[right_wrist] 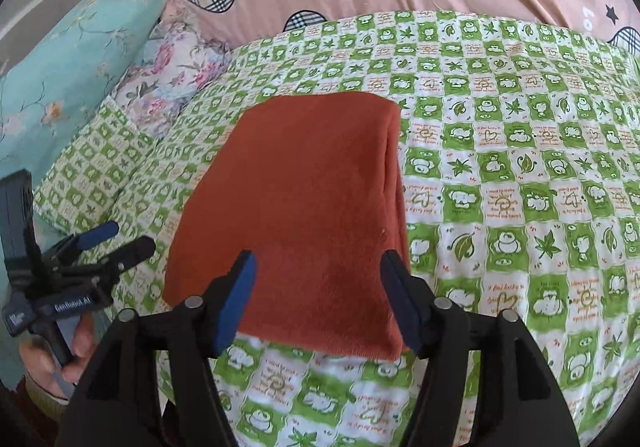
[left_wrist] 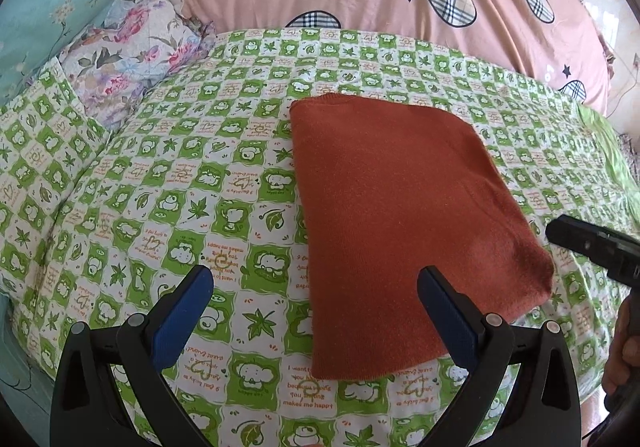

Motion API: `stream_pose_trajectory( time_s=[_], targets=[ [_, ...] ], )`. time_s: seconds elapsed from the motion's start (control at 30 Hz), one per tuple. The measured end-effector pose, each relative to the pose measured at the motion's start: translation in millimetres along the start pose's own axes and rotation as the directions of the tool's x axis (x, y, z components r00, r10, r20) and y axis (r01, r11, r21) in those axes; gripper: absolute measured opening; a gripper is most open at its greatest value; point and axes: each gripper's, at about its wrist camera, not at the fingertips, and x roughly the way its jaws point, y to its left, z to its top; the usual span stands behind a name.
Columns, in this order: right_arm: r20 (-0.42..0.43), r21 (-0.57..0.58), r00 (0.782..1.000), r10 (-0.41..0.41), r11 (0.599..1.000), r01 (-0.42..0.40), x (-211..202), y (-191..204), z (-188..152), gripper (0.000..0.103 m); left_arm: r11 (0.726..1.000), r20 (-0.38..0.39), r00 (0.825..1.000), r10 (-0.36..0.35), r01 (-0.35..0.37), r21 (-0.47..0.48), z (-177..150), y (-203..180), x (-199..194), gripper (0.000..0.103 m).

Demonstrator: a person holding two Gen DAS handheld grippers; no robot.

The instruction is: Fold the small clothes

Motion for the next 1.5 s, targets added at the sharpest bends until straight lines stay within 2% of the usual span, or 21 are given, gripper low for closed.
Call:
stream_pose_trajectory(
  time_s=[0.2,0.4,0.77,1.5],
  targets=[
    [-0.003,-0.036,1.000,0.025,0.999,-0.025,-11,15,-12,0.086,1.000,0.030,0.999,-0.028,0.028,0.006,-4,-1,-18,0.102],
    [-0.019,-0.087,1.000,0.017,0.996,-0.019,-13,27,-18,0.092,0.998,0.011,1.000,-0.029,0.028,0.062,-13,-3,-23,0.102],
    [-0.035,-0.071,0.999,0.012,0.997,-0.014,-10,21,-22,0.096,0.995,-0.021,1.000,-0.006,0.008,0.098,-13,-2,-18,0.102],
    [-0.068,-0.182,0.998,0.010,0.983,-0.022,-11,35,-8,0.100,0.996,-0.008,1.000,0.012,-0.011,0.092,-13,-12,-16,0.102]
  ],
)
